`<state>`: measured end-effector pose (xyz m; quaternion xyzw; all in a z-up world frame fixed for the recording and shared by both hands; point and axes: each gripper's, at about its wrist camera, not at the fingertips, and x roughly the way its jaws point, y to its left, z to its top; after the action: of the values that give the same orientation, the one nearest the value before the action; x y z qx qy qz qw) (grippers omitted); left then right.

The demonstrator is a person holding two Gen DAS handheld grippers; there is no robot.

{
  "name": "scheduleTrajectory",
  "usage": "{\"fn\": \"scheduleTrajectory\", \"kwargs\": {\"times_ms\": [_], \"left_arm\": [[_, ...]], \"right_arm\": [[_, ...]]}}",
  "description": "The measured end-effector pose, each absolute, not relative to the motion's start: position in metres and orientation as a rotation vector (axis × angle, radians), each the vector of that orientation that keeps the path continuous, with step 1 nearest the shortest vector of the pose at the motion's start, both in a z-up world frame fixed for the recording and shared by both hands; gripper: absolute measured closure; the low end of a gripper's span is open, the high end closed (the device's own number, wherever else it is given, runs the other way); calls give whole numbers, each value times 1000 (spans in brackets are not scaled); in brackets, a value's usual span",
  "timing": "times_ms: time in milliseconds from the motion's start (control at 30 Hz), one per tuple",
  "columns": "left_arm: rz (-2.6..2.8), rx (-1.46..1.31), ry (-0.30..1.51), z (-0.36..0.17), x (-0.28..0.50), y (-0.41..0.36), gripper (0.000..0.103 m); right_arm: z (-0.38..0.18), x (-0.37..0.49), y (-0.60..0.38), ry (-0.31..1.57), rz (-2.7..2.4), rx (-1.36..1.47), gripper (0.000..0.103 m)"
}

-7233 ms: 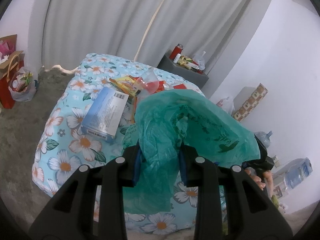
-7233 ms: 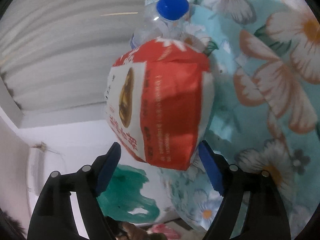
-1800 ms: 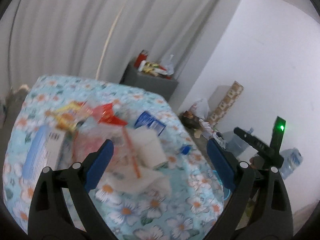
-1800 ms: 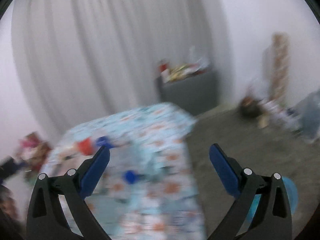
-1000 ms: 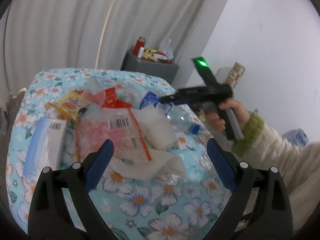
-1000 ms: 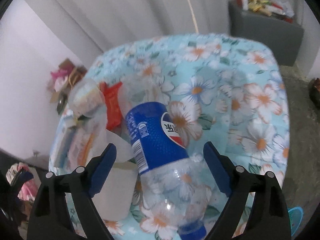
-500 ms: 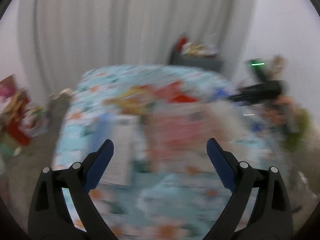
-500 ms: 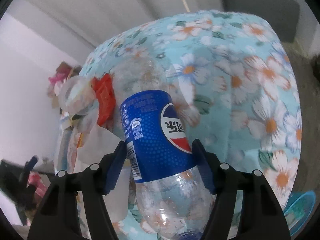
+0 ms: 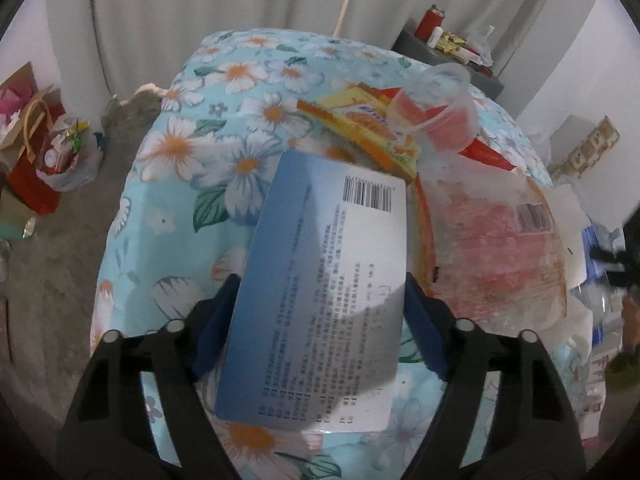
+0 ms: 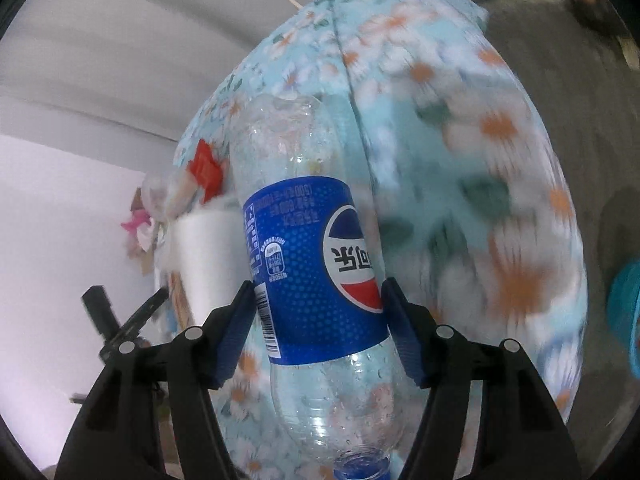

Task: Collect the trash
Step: 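Lift the Pepsi bottle and the paper box off the bed with both tools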

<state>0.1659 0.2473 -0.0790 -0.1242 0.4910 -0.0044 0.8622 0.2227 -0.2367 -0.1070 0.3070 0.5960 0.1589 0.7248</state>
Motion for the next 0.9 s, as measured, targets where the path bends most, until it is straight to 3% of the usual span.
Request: {"fn": "scheduleTrajectory", "kwargs": {"times_ms": [533,900], "left_arm": [[-28,-398,1063,-78,62,213,30],[2,-326,1054,-75,73,205,24]], "right_arm": [[-104,128,-223,1328,317,771,41],[-104,147,-199,1354,316,634,37]]}}
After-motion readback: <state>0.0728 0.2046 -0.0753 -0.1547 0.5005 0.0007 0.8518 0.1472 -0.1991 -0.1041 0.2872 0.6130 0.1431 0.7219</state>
